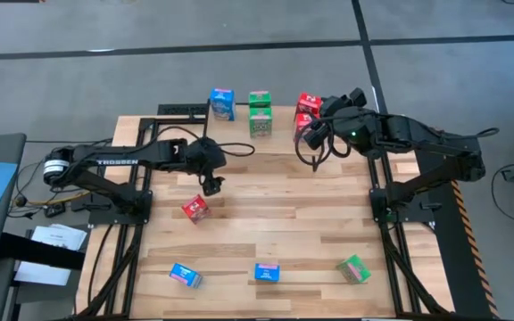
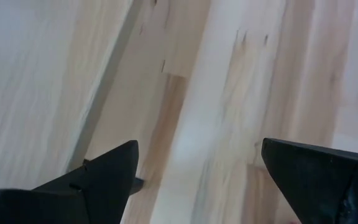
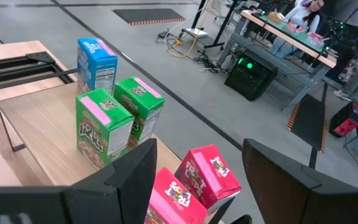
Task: Stack cereal on shelf
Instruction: Adjust the red cereal boxes on the shelf
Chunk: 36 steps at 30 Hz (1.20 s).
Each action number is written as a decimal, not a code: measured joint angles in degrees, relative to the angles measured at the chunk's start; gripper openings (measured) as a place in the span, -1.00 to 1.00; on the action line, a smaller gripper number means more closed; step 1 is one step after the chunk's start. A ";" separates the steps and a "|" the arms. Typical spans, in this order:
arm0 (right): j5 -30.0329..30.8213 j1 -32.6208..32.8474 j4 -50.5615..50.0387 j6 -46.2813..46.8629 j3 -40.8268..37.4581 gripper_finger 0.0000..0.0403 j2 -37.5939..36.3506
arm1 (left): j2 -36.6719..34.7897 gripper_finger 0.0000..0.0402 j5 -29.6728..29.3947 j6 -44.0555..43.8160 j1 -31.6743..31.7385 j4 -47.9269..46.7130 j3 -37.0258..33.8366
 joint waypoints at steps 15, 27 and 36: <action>-2.13 -0.04 -8.76 4.61 -0.83 0.29 -3.56 | -13.99 0.65 -0.27 -1.74 -2.06 1.21 0.00; -3.09 3.08 -4.98 25.60 -24.01 0.29 -17.41 | -21.39 0.65 -5.06 1.35 -2.06 3.36 0.07; -3.15 5.90 4.82 25.44 -32.93 0.29 -14.66 | -21.44 0.65 -5.99 4.75 -2.06 2.81 0.07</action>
